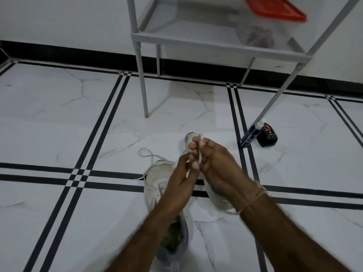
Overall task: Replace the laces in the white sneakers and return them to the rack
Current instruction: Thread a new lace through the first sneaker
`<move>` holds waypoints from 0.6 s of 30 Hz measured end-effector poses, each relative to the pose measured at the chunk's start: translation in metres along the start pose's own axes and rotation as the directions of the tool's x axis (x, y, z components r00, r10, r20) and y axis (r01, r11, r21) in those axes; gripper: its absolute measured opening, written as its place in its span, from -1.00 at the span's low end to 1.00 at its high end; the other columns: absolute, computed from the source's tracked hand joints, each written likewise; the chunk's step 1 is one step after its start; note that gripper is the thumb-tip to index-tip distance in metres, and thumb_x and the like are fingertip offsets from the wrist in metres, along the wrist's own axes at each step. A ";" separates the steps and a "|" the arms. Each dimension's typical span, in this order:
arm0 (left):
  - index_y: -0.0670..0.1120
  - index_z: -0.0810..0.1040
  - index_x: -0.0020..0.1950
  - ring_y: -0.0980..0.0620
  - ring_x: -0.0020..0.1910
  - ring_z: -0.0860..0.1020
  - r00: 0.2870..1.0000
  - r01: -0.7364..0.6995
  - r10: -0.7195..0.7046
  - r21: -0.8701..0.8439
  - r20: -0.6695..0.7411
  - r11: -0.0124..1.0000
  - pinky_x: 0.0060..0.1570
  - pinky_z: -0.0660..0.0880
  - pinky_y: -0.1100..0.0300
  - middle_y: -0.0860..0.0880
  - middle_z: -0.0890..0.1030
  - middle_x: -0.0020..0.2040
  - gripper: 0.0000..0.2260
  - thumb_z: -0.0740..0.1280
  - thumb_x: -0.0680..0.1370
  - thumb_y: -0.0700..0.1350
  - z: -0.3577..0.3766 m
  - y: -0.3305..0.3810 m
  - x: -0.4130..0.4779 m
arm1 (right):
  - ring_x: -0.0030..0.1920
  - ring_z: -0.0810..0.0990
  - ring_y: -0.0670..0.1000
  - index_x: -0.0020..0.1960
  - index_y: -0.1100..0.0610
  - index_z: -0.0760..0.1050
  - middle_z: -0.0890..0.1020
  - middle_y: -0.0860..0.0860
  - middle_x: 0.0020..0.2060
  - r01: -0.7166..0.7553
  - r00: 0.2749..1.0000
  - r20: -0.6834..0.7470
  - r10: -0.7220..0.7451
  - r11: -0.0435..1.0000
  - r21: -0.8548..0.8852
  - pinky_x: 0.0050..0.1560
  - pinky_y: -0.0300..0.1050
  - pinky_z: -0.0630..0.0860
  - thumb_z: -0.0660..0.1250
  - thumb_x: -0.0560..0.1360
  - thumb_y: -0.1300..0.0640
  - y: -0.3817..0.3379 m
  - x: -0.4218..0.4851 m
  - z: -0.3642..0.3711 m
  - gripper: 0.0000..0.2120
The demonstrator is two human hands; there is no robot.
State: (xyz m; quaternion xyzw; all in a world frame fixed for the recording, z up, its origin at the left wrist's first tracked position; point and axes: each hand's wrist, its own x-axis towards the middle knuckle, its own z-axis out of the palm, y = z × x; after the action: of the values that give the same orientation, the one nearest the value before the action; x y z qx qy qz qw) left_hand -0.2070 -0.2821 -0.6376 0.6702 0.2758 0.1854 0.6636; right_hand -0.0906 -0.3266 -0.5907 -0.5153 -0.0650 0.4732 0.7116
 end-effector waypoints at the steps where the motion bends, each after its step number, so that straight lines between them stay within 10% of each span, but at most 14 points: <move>1: 0.07 0.53 0.24 0.33 0.05 0.60 1.000 0.014 -0.013 -0.015 0.021 1.000 -0.02 0.50 0.43 0.16 0.65 0.06 -0.80 0.18 0.69 0.05 0.005 0.004 0.005 | -0.23 0.63 -0.06 0.08 0.22 0.57 0.67 0.06 -0.19 -0.017 1.000 0.005 0.017 1.000 0.004 -0.18 -0.21 0.63 0.18 0.69 0.23 0.004 -0.002 0.004 -0.81; 7: 0.10 0.51 -0.25 0.23 -0.31 0.54 0.974 -0.005 0.096 0.407 -0.203 0.913 -0.20 0.49 0.16 0.13 0.58 -0.33 -0.66 0.15 0.67 0.14 -0.054 -0.047 0.003 | -0.39 0.47 -0.14 0.11 0.22 0.56 0.56 -0.01 -0.31 0.066 0.989 -0.143 -0.048 0.990 0.127 -0.29 -0.26 0.51 0.20 0.69 0.20 -0.022 0.005 -0.019 -0.83; 10: 0.27 0.49 0.08 0.14 0.17 0.50 0.990 0.034 0.059 0.614 -0.131 0.789 0.26 0.42 0.02 0.21 0.58 0.14 -0.81 0.25 0.49 0.21 -0.063 -0.043 -0.005 | -0.39 0.41 -0.14 0.13 0.22 0.55 0.54 0.00 -0.31 0.098 0.979 -0.184 -0.087 0.994 0.047 -0.34 -0.28 0.43 0.20 0.69 0.22 -0.019 0.007 -0.028 -0.83; 13: 0.29 0.32 0.41 0.26 0.31 0.40 0.999 0.025 -0.034 0.364 0.016 0.931 0.36 0.32 0.14 0.25 0.45 0.33 -0.47 0.30 0.47 0.33 -0.026 -0.013 -0.002 | -0.32 0.50 -0.11 0.08 0.20 0.58 0.60 0.02 -0.27 0.063 0.989 -0.129 -0.072 0.995 -0.071 -0.25 -0.24 0.53 0.20 0.69 0.22 0.004 0.002 -0.013 -0.83; 18: 0.05 0.54 -0.15 0.24 -0.32 0.54 0.988 -0.110 0.141 0.345 -0.066 0.932 -0.25 0.44 0.26 0.19 0.57 -0.35 -0.74 0.19 0.69 0.01 -0.008 -0.025 0.001 | -0.34 0.53 -0.07 0.06 0.21 0.58 0.63 0.03 -0.27 0.031 0.994 -0.101 -0.031 1.000 -0.008 -0.34 -0.23 0.54 0.23 0.68 0.20 0.009 -0.001 -0.006 -0.83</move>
State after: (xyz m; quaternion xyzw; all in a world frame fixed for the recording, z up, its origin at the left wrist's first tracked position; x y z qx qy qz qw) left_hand -0.2143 -0.2755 -0.6625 0.7822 0.2896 0.2068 0.5115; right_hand -0.0933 -0.3306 -0.6004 -0.5397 -0.0384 0.4353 0.7196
